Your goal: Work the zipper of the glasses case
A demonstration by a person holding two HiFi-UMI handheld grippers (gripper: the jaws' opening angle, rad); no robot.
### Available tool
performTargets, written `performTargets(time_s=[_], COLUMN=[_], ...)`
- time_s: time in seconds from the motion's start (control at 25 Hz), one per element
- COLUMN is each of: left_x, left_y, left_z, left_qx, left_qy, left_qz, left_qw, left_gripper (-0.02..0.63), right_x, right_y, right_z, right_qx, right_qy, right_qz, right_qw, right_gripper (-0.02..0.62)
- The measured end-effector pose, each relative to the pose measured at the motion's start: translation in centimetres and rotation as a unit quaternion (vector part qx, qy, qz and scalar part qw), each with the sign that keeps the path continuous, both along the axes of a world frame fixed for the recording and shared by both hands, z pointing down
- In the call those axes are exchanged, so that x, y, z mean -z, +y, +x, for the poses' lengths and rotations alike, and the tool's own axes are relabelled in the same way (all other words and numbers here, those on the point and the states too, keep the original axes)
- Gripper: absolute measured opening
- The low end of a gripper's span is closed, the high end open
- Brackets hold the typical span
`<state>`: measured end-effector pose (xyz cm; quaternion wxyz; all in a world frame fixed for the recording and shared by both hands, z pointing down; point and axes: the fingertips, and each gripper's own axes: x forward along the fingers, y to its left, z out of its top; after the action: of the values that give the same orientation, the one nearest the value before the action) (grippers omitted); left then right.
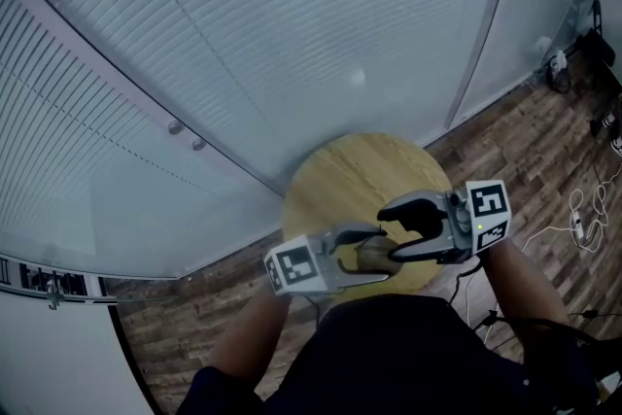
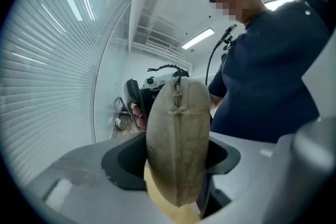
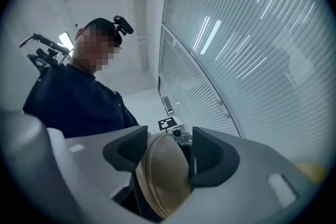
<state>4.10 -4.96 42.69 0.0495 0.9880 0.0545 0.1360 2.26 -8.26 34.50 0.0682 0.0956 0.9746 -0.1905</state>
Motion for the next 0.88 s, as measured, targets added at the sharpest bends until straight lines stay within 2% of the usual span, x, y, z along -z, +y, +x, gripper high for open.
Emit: performTargets(time_s=[0.08,0.28,0.48,0.56,0.72,0.88], left_x=[-0.6,-1.1,-1.1,-1.0,-0.7,0.6], left_y=[0.3,0.5,0.5,0.4,0.2,-0.3], left_z=[-0.1,-0.4,-0.6,-0.7,-1.2,-1.7], left_qx=[-0.006,-0.01,-0.003,-0.002,-0.002,0.011], left_qy=[-0.012,-0.015,-0.014,-0.01,-0.006,0.044], left_qz=[0.006,0.003,-0.001,-0.005,-0.014,-0.055], left_qw=[0.9999,0.9998,0.9999,0.9999,0.9999,0.9974], left_gripper=[0.298,0.298,0.298,0.298,0.298,0.296], right_x=[-0.3,-0.3,-0.1,0.3,1.2,1.9], right_y=[0.2,0.3,0.4,0.2,-0.1,-0.1], right_z=[-0.4,-0.8,-1.6,-1.7,-2.1,-2.1], right_qx=[0.011,0.02,0.024,0.02,0.008,-0.012], right_qy=[0.001,0.003,0.009,0.006,0.0,-0.01], right_qz=[-0.012,-0.01,-0.001,0.004,0.029,0.051], right_qw=[1.0,1.0,1.0,1.0,1.0,0.999], right_gripper=[0.213,0.109,0.096,0.047,0.035,0.02])
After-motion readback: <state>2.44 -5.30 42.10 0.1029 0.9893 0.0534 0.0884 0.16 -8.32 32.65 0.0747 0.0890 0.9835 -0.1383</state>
